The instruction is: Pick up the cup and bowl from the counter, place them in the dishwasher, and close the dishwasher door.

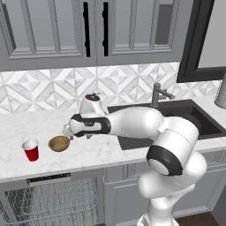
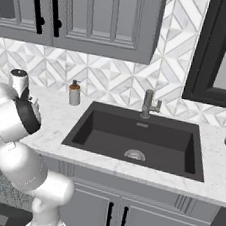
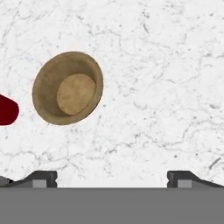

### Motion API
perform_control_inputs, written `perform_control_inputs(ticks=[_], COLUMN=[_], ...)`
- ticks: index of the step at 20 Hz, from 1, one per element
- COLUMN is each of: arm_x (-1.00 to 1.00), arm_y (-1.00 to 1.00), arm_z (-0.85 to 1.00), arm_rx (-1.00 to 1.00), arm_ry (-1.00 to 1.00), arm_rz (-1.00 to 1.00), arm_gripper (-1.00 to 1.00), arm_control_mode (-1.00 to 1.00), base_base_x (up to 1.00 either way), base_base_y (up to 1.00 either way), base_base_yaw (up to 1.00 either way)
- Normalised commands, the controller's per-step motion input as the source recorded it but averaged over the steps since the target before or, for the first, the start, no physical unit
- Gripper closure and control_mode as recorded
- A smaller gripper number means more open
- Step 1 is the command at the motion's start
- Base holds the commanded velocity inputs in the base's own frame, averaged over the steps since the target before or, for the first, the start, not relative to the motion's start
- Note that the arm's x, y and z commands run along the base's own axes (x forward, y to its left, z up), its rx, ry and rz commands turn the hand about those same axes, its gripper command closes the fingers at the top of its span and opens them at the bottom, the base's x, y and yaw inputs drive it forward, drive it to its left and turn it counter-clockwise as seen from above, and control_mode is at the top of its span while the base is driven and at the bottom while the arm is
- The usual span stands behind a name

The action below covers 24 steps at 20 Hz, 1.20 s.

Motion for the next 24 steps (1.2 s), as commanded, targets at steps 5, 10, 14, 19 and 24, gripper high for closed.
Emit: perform_control_inputs(ticks=[5,10,14,19,24], arm_x=[0.13,0.14,0.28,0.36,0.17], arm_y=[0.38,0.15,0.17,0.22,0.23], arm_z=[-0.14,-0.24,-0.3,-0.33,-0.42], arm_rx=[-0.03,0.0,0.0,0.0,0.0], arm_ry=[0.06,0.0,0.0,0.0,0.0], arm_rz=[0.0,-0.02,-0.06,-0.05,-0.02], arm_gripper=[-1.0,-1.0,-1.0,-1.0,-1.0], arm_control_mode=[-1.0,-1.0,-1.0,-1.0,-1.0], base_base_x=[0.0,0.0,0.0,0.0,0.0], base_base_y=[0.0,0.0,0.0,0.0,0.0], base_base_yaw=[0.0,0.0,0.0,0.0,0.0])
